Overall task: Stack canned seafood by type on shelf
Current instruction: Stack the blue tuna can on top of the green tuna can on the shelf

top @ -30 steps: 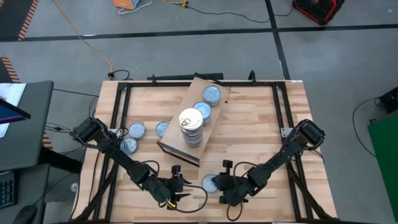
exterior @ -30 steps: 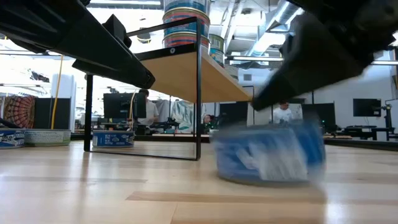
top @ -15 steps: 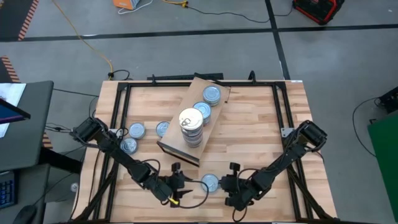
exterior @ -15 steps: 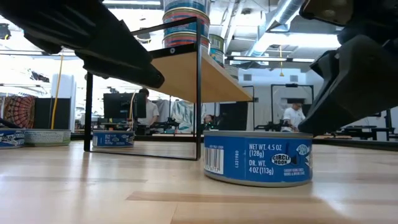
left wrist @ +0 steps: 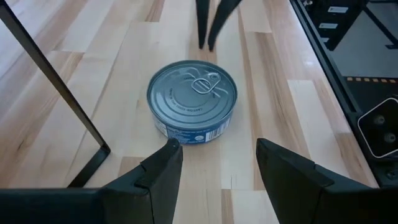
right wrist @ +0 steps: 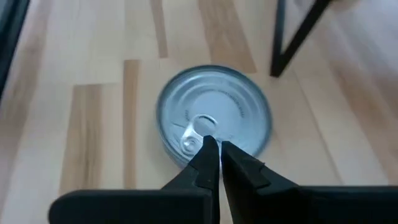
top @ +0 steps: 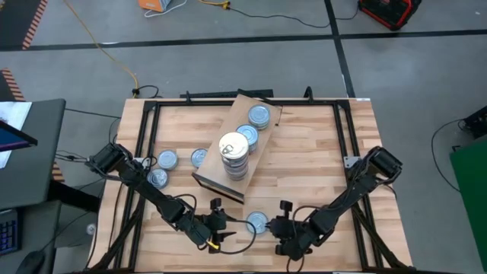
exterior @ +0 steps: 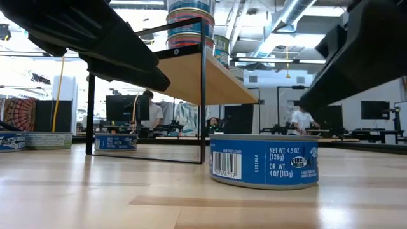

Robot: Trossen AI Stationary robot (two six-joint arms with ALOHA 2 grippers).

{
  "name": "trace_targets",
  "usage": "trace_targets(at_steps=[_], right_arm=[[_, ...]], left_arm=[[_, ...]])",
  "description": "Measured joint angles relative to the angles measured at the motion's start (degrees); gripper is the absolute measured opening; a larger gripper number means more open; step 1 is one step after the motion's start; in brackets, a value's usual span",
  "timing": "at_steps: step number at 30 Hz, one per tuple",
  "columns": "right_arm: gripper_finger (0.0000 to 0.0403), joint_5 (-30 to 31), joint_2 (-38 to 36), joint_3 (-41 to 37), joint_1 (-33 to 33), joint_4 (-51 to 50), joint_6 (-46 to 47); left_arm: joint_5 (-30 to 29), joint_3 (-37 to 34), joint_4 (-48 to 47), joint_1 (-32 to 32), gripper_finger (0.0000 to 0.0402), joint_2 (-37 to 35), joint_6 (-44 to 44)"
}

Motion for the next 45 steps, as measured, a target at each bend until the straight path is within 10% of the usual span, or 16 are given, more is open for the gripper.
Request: trace_targets(at_steps=[28, 36, 45], right_arm=[[0.0052, -3.9, 3.0, -0.3, -1.1, -10.8, 10.8], [0.0053, -4.7, -5.0, 4.5, 1.7, -22.6, 6.0], [0.0189, -10.8, -14.0, 5.2, -2.1, -30.1, 0.5]], left_arm=[[0.4, 0.0, 10.2, 0.8, 0.0202, 4.9, 1.5], [9.7, 0.0, 10.5, 2.3, 0.0202, 8.2, 0.6], [11.5, 0.0, 10.1, -0.3, 0.0202, 7.4, 1.1]])
